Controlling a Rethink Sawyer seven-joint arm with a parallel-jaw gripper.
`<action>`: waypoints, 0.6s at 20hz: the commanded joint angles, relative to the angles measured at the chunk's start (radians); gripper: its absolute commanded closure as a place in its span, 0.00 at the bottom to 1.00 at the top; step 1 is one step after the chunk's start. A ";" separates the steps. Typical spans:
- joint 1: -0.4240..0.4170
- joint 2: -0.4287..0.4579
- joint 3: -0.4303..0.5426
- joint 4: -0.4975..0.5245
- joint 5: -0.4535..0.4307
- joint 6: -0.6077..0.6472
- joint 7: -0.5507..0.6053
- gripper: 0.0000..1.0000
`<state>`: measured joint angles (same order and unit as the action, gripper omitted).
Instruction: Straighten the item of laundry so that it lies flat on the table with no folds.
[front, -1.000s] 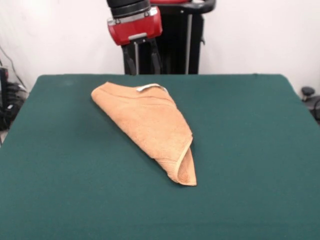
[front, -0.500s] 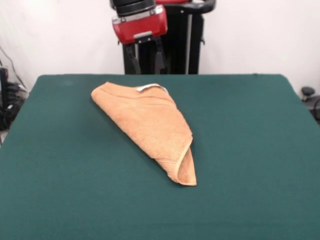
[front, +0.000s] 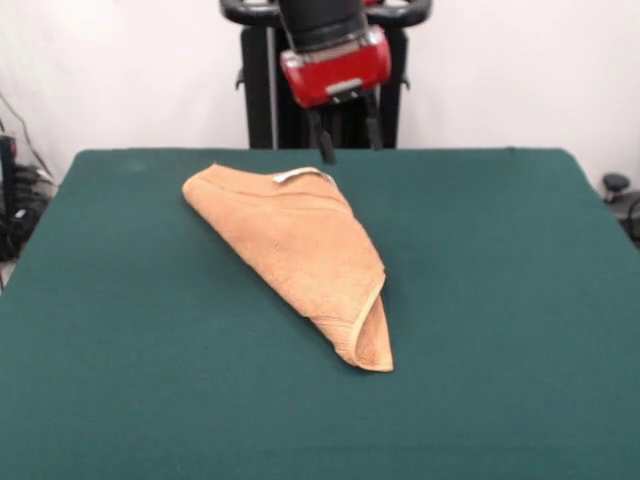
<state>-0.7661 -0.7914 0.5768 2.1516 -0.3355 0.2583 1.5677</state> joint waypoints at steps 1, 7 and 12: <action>0.060 0.227 -0.048 -0.043 -0.069 -0.156 0.116 0.00; 0.100 0.255 -0.109 -0.067 -0.069 -0.168 0.127 0.00; 0.131 0.273 -0.160 -0.085 -0.079 -0.221 0.139 0.00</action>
<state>-0.7045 -0.5648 0.4857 2.1498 -0.3821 0.1041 1.5677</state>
